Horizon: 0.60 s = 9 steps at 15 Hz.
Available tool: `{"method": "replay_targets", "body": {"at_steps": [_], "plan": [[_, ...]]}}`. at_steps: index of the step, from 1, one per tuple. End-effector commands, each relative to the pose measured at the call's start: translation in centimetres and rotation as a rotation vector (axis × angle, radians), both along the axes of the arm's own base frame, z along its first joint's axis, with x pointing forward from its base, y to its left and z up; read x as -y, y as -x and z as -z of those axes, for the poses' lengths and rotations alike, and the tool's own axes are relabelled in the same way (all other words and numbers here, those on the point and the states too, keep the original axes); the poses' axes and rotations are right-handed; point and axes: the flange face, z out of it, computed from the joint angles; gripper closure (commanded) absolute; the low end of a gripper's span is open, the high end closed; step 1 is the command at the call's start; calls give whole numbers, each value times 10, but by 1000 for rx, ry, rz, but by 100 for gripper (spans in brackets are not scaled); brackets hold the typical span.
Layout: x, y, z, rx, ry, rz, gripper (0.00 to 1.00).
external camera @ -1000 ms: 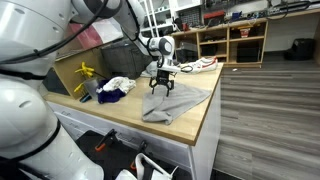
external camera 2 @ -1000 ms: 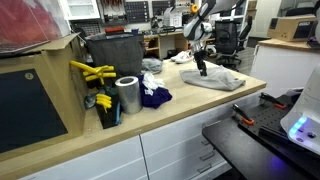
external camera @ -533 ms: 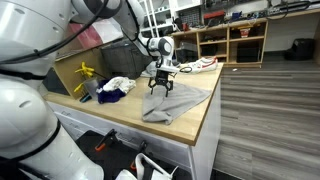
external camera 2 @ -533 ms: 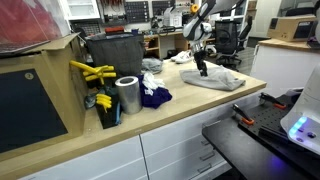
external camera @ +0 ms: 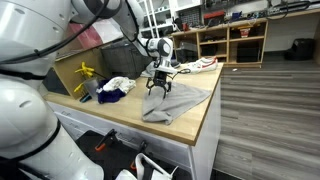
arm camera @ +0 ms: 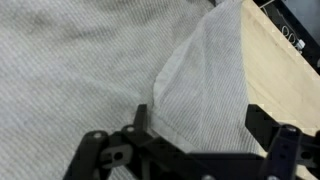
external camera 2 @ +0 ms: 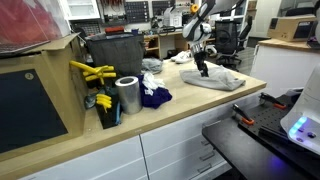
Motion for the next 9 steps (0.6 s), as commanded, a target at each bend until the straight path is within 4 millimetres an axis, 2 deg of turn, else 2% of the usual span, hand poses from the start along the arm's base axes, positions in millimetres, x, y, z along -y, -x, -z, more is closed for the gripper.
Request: {"method": "replay_targets", "body": {"at_steps": [1, 2, 3, 9], "plan": [[-9, 7, -5, -27, 0, 25, 25], [-10, 7, -4, -28, 0, 25, 26], [-10, 8, -4, -28, 0, 25, 32], [-13, 5, -13, -12, -2, 24, 80]]}}
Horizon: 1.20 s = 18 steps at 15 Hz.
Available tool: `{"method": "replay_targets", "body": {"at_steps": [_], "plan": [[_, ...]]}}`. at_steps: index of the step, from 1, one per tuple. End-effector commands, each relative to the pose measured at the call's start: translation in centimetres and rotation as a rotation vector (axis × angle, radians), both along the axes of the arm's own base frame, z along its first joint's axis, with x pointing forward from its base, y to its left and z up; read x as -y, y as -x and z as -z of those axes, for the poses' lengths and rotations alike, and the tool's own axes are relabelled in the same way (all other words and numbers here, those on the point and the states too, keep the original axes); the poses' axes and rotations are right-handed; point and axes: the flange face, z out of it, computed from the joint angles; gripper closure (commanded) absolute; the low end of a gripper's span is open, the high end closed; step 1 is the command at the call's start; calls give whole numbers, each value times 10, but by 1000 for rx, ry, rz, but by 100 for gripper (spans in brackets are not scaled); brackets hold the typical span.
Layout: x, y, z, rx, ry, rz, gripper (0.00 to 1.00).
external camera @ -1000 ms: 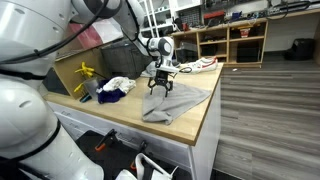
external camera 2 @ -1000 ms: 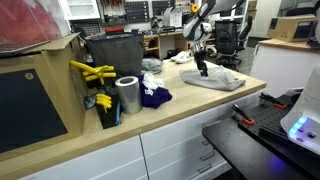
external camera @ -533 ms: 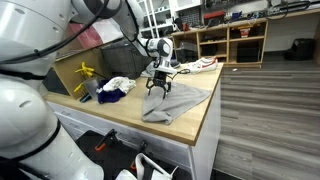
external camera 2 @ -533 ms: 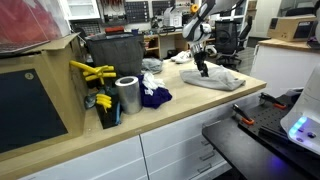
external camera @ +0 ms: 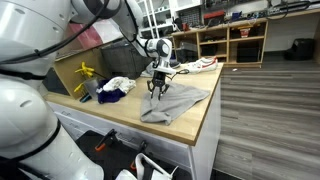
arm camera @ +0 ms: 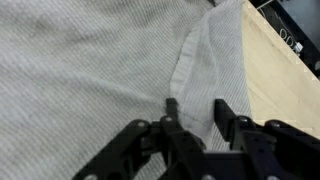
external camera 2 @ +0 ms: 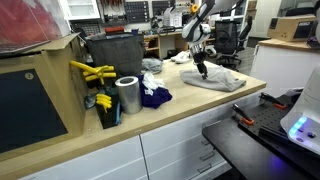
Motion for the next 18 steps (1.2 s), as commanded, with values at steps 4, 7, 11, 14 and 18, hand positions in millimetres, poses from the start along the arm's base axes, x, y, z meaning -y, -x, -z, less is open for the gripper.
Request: {"method": "replay_targets", "body": {"at_steps": [4, 7, 11, 14, 18], "plan": [[-10, 2, -29, 17, 1, 26, 100], [-16, 4, -41, 29, 1, 15, 98], [-30, 17, -51, 33, -5, -23, 98], [-46, 34, -55, 11, -14, -55, 98], [-72, 58, -57, -31, -39, -87, 98]]}}
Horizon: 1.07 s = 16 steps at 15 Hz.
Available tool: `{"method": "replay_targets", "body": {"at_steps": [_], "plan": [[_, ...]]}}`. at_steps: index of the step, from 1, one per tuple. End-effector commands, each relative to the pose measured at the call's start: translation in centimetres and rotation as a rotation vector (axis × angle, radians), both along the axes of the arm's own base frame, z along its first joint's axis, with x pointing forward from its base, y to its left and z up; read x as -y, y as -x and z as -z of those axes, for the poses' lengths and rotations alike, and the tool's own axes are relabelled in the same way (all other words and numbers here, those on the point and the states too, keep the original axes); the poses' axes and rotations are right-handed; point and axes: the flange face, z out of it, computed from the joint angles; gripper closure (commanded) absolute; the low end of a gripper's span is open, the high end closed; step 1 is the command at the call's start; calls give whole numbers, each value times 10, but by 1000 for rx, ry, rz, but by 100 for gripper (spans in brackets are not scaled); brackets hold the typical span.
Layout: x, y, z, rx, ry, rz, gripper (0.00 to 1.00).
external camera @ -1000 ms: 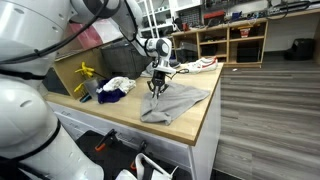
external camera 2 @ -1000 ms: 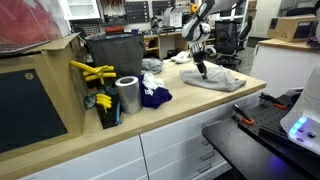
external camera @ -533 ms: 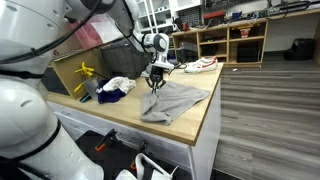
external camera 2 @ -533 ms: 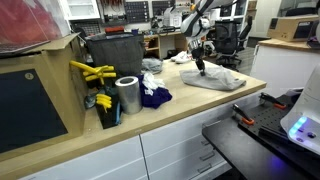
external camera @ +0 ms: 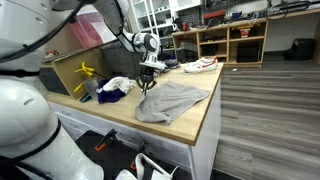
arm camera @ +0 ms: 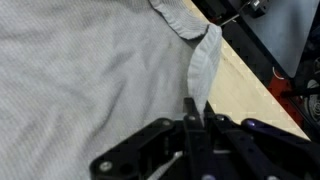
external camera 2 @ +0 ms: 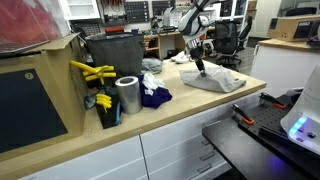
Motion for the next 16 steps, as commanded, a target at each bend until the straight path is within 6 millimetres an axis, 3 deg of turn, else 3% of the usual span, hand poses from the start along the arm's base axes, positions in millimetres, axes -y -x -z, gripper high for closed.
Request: {"method": "replay_targets", "body": {"at_steps": [1, 3, 4, 5, 6, 9, 13, 16], "plan": [[-22, 29, -14, -39, -26, 1, 98], [-31, 47, -14, -62, -55, -14, 98], [-36, 54, -13, -74, -68, -20, 81], [-40, 60, -12, -89, -77, -19, 79], [-43, 66, -12, -113, -89, -15, 59], [-48, 77, -11, -170, -113, 11, 48], [-50, 75, -18, -215, -143, 57, 19], [-38, 60, -27, -161, -130, 78, 0]]}}
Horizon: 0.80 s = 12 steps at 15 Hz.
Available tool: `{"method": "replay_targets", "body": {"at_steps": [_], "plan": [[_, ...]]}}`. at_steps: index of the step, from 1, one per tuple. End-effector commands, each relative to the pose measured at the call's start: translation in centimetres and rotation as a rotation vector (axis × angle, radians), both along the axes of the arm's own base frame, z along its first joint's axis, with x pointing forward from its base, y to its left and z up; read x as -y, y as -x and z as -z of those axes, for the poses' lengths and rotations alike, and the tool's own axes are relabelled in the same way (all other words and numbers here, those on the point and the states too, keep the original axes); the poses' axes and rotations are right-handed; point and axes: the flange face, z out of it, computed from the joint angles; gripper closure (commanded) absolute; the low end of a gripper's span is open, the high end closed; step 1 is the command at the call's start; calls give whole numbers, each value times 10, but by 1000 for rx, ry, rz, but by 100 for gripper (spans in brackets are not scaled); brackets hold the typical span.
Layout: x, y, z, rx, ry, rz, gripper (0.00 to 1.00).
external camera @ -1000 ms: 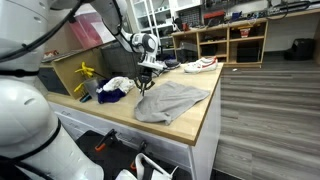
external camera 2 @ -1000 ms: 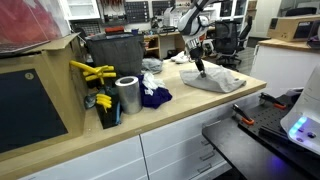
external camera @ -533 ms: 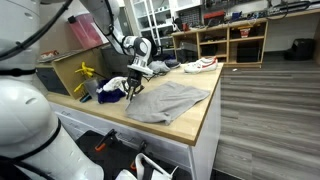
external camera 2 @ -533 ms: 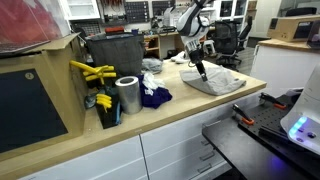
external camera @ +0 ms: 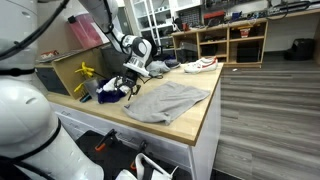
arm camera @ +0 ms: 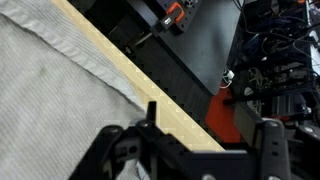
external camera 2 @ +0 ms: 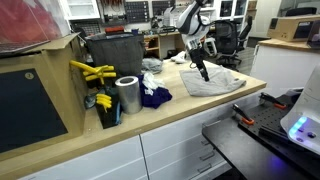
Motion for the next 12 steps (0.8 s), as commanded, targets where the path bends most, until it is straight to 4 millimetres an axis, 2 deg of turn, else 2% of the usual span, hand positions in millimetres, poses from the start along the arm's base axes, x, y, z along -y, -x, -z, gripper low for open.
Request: {"method": "replay_targets", "body": {"at_steps": [1, 7, 8, 9, 12], "plan": [[20, -18, -24, 56, 15, 32, 0], [82, -73, -41, 274, 150, 2, 0], [92, -82, -42, 312, 175, 18, 25], [101, -90, -44, 355, 201, 34, 26], [123, -112, -44, 485, 268, 129, 49]]}}
